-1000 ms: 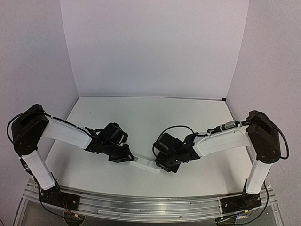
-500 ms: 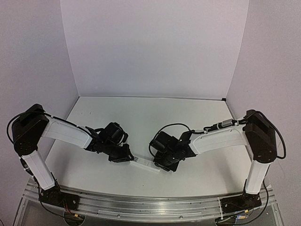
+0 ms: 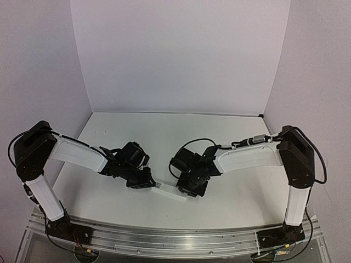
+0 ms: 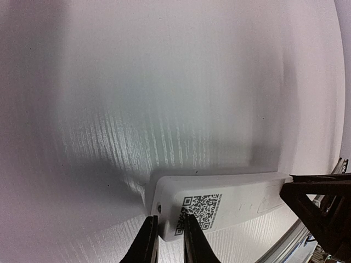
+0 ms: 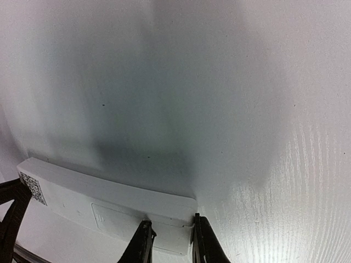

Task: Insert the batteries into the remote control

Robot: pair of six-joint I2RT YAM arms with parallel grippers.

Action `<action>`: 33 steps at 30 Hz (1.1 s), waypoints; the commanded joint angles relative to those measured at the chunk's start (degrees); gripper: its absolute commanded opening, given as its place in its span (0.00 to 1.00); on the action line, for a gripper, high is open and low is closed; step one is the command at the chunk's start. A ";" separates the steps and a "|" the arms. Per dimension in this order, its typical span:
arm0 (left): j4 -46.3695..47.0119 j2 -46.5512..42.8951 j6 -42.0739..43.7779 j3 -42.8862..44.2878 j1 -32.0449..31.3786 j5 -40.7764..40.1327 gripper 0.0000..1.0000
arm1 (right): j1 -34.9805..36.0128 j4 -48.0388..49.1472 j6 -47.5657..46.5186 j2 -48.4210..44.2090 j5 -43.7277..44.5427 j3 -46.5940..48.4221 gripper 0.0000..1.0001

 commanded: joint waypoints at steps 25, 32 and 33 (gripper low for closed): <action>-0.16 4.44 1.38 -2.03 -4.03 9.33 0.15 | 2.65 31.40 -6.03 21.38 -16.10 9.51 0.14; -2.68 3.29 0.18 -1.99 -4.09 4.32 0.15 | 2.83 31.63 -5.02 16.61 -10.82 3.44 0.15; -4.26 3.08 -0.22 -1.52 -4.06 2.07 0.15 | 2.81 31.44 -5.05 15.23 -10.04 1.98 0.16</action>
